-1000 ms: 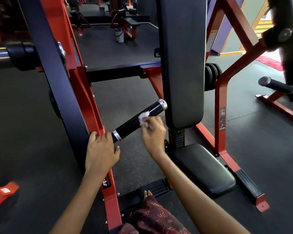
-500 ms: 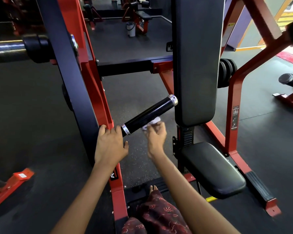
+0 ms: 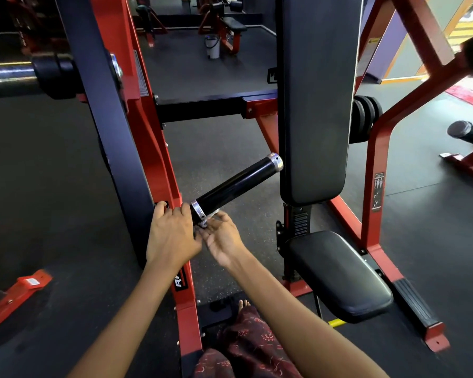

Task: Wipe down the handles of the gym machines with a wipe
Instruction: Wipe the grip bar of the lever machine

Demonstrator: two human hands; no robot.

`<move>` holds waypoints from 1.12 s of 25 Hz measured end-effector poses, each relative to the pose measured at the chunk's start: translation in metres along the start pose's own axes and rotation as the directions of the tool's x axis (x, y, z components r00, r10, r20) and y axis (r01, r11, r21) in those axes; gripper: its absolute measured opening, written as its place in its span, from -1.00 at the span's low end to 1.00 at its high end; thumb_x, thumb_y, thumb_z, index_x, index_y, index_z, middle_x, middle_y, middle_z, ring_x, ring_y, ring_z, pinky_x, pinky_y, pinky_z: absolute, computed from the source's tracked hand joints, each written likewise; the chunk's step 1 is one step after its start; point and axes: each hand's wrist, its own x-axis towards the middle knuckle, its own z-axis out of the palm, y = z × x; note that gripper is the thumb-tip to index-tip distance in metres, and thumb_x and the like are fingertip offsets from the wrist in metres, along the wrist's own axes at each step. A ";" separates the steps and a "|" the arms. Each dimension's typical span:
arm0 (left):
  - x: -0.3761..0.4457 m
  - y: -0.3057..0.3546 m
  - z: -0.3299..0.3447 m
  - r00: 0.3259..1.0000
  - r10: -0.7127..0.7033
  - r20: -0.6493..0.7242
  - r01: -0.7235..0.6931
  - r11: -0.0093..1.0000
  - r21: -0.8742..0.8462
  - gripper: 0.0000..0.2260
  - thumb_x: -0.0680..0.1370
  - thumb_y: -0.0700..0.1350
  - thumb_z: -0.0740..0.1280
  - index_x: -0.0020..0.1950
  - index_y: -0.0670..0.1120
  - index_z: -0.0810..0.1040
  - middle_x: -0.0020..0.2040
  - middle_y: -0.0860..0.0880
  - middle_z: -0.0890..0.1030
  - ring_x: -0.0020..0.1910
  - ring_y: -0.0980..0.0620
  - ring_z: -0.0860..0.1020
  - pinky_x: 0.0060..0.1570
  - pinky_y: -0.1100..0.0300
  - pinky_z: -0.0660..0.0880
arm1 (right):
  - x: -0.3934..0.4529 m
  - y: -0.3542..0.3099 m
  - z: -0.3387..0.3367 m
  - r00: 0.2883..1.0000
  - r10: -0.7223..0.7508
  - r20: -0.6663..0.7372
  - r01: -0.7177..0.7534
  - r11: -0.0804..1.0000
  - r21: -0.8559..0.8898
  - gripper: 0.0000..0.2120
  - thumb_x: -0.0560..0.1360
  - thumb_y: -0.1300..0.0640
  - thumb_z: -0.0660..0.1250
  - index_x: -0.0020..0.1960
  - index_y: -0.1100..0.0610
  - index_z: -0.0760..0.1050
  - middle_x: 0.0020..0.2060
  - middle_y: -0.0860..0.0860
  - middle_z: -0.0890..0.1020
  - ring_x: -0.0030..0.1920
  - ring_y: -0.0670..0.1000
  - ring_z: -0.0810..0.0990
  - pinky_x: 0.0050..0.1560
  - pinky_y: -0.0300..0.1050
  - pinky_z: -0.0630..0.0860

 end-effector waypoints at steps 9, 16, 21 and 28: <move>0.000 0.000 0.000 1.000 0.005 -0.018 -0.005 1.000 0.007 -0.67 0.28 -0.01 0.47 -0.16 -0.22 0.53 -0.41 -0.11 0.56 -0.39 -0.10 0.55 0.12 -0.05 0.39 | -0.005 -0.039 -0.006 0.754 -0.624 -0.205 0.461 0.724 -0.513 -0.84 0.42 0.32 0.40 -0.20 0.09 0.50 -0.25 0.05 0.59 -0.21 0.00 0.56 -0.04 0.00 0.59; -0.001 -0.001 0.003 1.000 0.007 -0.030 -0.007 1.000 -0.002 -0.66 0.29 0.00 0.48 -0.13 -0.22 0.54 -0.39 -0.11 0.58 -0.36 -0.09 0.57 0.15 -0.03 0.35 | -0.009 -0.010 -0.017 0.475 -0.825 0.306 0.578 0.030 -0.816 -0.94 0.41 0.26 0.43 -0.11 0.21 0.61 -0.10 0.01 0.44 -0.13 -0.25 0.39 -0.19 -0.42 0.43; -0.001 -0.001 0.002 1.000 -0.005 -0.016 0.006 1.000 0.005 -0.67 0.30 0.01 0.44 -0.12 -0.23 0.55 -0.40 -0.11 0.57 -0.36 -0.09 0.56 0.16 -0.03 0.35 | 0.003 -0.064 -0.026 0.334 -0.908 0.252 0.543 -0.033 -0.839 -0.87 0.40 0.32 0.43 -0.05 0.24 0.64 -0.19 0.08 0.55 -0.21 -0.03 0.51 -0.17 -0.52 0.37; -0.001 -0.001 0.005 0.999 0.009 -0.032 -0.009 1.000 -0.006 -0.70 0.29 -0.02 0.45 -0.17 -0.22 0.53 -0.38 -0.13 0.56 -0.36 -0.11 0.56 0.14 -0.02 0.32 | -0.004 -0.027 -0.004 0.305 -0.414 0.858 0.563 -0.648 -0.513 -0.71 0.42 0.29 0.13 -0.03 0.24 0.61 -0.11 0.10 0.61 -0.05 0.09 0.48 -0.11 -0.08 0.43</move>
